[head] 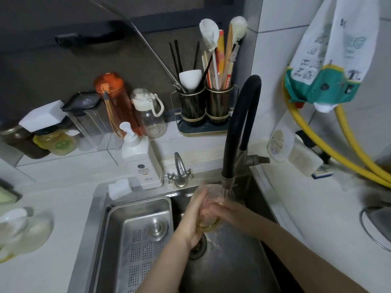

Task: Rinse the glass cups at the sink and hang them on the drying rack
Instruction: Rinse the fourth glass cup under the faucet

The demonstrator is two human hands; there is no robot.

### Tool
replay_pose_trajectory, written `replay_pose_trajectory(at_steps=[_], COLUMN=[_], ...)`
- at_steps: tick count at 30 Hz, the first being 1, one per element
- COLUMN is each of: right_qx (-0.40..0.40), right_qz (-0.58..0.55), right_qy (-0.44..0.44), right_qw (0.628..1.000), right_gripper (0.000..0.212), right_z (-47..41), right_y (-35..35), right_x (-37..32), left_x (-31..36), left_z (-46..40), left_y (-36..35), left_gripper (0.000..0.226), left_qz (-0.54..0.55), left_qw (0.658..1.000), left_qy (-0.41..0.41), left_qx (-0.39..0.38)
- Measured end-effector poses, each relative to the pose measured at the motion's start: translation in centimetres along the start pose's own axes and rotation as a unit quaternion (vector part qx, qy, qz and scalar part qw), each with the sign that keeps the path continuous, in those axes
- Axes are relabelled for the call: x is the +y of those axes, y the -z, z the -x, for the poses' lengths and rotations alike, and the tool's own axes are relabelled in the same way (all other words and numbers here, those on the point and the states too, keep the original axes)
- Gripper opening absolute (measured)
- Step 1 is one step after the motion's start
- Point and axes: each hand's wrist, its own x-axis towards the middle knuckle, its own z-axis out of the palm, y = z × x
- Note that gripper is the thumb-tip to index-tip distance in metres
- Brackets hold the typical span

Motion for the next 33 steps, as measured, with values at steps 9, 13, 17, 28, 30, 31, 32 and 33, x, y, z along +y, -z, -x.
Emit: replay_pose_trajectory(at_steps=[9, 13, 17, 28, 30, 31, 32, 33], right_qx=[-0.061, 0.034, 0.006, -0.01, 0.024, 0.045, 0.053, 0.05], right_qz=[-0.055, -0.106, -0.055, -0.011, -0.034, -0.028, -0.018, -0.006], right_qy=[-0.046, -0.004, -0.023, -0.047, -0.032, -0.019, -0.008, -0.006], right_qw=[0.996, 0.994, 0.998, 0.999, 0.999, 0.998, 0.998, 0.999], right_gripper=[0.038, 0.034, 0.033, 0.039, 0.029, 0.018, 0.016, 0.022], right_z=[0.8, -0.1, 1.2, 0.8, 0.1, -0.2, -0.2, 0.2], right_y=[-0.1, -0.3, -0.6, -1.0, -1.1, -1.0, -1.0, -1.1], right_x=[-0.4, 0.1, -0.1, 0.5, 0.3, 0.1, -0.2, -0.6], left_x=[0.4, 0.6, 0.2, -0.1, -0.6, -0.6, -0.4, -0.1], left_z=[-0.3, 0.3, 0.0, -0.2, 0.0, 0.0, 0.2, 0.1], left_y=[0.3, -0.9, 0.4, 0.5, 0.1, 0.1, 0.0, 0.4], left_gripper=[0.052, 0.015, 0.048, 0.057, 0.064, 0.062, 0.059, 0.06], left_qz=[-0.035, -0.032, 0.028, 0.016, 0.013, 0.011, 0.012, 0.02], left_qw=[0.999, 0.999, 0.999, 0.999, 0.999, 0.999, 0.999, 0.999], left_qy=[-0.001, -0.003, 0.024, 0.028, 0.037, 0.032, 0.029, 0.029], left_qx=[0.01, 0.006, 0.012, 0.024, 0.025, 0.022, 0.015, 0.012])
